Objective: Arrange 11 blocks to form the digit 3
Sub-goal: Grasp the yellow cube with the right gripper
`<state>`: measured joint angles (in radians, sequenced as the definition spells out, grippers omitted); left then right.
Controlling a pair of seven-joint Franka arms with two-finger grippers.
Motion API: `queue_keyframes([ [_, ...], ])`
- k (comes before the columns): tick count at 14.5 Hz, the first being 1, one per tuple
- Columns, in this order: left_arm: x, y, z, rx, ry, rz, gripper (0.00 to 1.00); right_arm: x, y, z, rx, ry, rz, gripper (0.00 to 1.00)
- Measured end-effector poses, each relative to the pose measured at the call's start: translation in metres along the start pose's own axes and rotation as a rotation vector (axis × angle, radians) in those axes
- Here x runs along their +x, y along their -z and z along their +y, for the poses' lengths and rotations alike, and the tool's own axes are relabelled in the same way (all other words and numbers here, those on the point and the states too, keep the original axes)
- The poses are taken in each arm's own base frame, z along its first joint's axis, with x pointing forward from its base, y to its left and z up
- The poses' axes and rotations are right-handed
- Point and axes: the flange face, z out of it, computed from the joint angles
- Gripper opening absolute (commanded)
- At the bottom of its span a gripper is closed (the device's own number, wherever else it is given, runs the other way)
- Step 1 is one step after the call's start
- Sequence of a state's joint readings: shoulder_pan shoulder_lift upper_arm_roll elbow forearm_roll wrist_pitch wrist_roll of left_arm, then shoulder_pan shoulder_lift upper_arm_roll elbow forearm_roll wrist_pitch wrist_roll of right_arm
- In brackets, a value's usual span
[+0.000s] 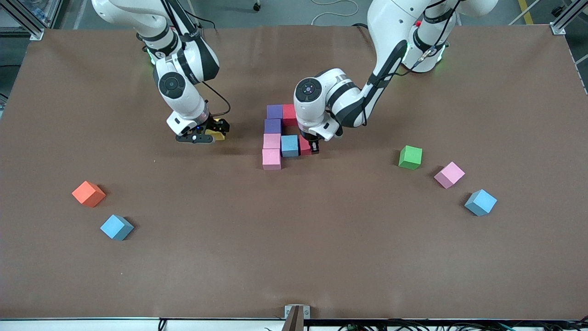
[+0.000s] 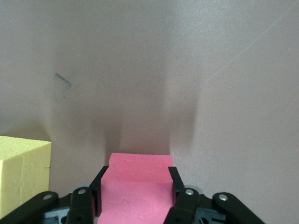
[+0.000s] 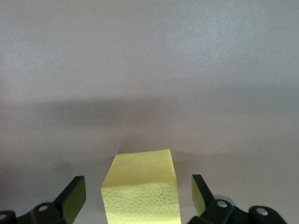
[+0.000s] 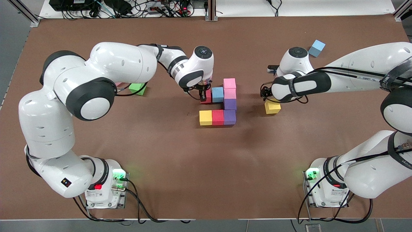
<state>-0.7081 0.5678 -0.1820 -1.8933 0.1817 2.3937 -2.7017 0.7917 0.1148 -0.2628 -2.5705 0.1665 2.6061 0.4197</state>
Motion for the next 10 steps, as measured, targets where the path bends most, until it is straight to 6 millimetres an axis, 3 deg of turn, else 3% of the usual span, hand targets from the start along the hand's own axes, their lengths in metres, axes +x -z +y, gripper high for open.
queue_keyframes([
  [5, 0.0, 0.0, 0.0, -0.001, 0.0, -0.003, 0.3, -0.012, -0.009, -0.002, -0.015, 0.018, -0.02, 0.98],
  [10, -0.001, 0.0, 0.0, -0.002, 0.0, -0.006, 0.3, -0.016, -0.012, 0.0, -0.02, 0.019, -0.028, 0.64],
])
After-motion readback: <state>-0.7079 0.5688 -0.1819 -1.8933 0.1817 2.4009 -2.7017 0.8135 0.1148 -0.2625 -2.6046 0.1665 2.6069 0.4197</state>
